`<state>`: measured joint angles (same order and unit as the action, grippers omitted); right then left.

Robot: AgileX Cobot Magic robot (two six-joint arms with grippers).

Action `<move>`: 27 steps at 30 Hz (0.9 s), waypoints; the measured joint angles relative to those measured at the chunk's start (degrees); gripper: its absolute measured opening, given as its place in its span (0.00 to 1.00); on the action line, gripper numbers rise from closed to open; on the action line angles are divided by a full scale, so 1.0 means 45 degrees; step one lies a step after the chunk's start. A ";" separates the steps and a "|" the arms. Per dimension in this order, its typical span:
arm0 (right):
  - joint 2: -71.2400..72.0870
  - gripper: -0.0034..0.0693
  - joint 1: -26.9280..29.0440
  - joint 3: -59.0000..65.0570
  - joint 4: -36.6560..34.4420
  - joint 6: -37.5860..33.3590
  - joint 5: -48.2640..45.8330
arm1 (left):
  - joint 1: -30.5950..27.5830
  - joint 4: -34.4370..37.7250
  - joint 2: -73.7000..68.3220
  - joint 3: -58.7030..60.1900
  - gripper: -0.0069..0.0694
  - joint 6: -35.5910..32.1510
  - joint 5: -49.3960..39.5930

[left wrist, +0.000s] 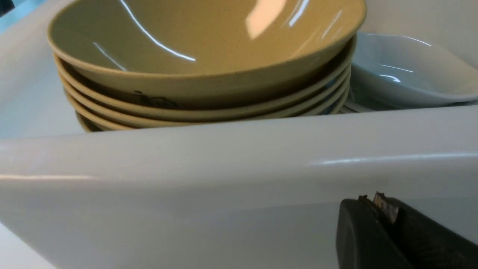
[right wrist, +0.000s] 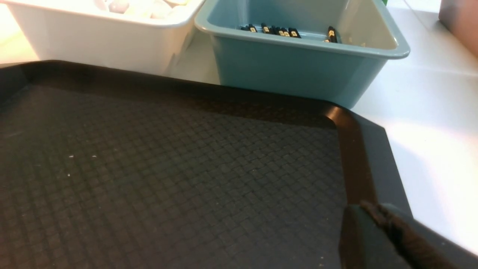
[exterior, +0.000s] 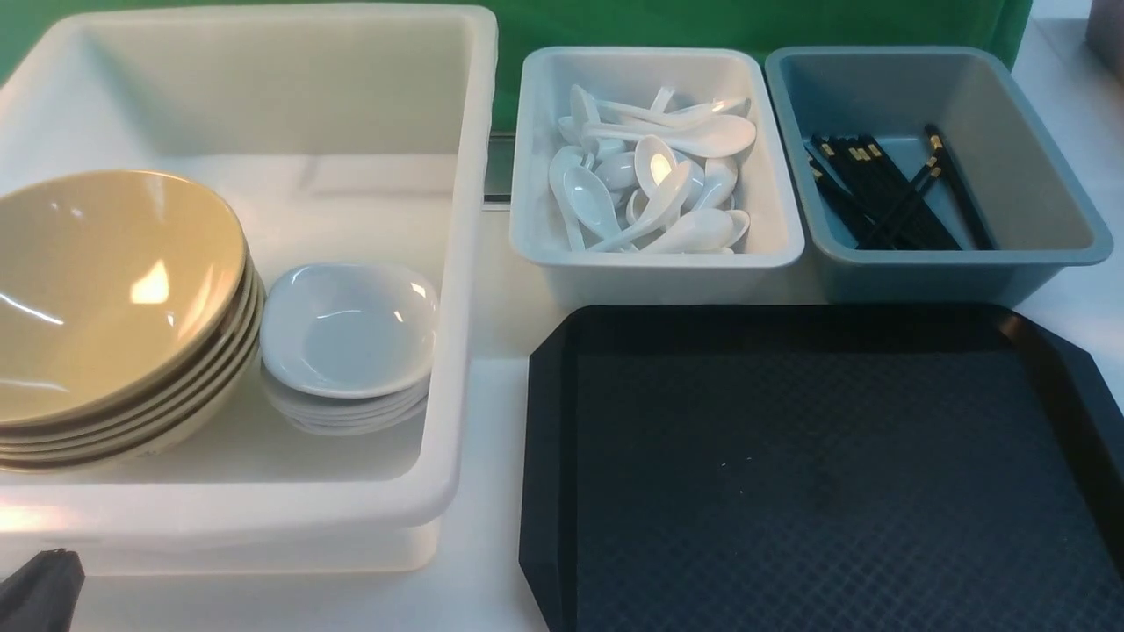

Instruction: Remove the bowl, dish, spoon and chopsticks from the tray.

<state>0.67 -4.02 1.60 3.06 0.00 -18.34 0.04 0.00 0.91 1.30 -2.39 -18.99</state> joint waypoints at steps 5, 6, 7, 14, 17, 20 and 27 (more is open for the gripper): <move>0.0000 0.16 0.0000 0.0000 0.0000 0.0000 0.0000 | 0.0000 0.0645 0.0000 0.0000 0.08 -0.0695 0.0020; 0.0000 0.16 0.0000 0.0000 0.0000 0.0000 0.0000 | 0.0000 0.0681 0.0000 0.0000 0.08 -0.0727 0.0020; 0.0000 0.16 0.0000 0.0000 0.0000 0.0000 0.0000 | 0.0000 0.0713 0.0000 0.0000 0.08 -0.0741 0.0026; 0.0000 0.17 0.0000 0.0000 0.0000 0.0000 0.0000 | 0.0000 0.0827 0.0000 0.0010 0.08 -0.0752 0.0066; 0.0000 0.18 0.0000 0.0000 0.0000 0.0000 0.0000 | 0.0000 0.0827 0.0000 0.0010 0.08 -0.0752 0.0066; 0.0000 0.18 0.0000 0.0000 0.0000 0.0000 0.0000 | 0.0000 0.0827 0.0000 0.0010 0.08 -0.0752 0.0078; 0.0000 0.18 0.0000 0.0000 0.0000 0.0000 0.0000 | 0.0000 0.0831 0.0000 0.0010 0.08 -0.0799 0.0078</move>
<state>0.67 -4.02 1.60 3.06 0.00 -18.34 0.04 3.74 0.91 1.34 -5.98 -18.64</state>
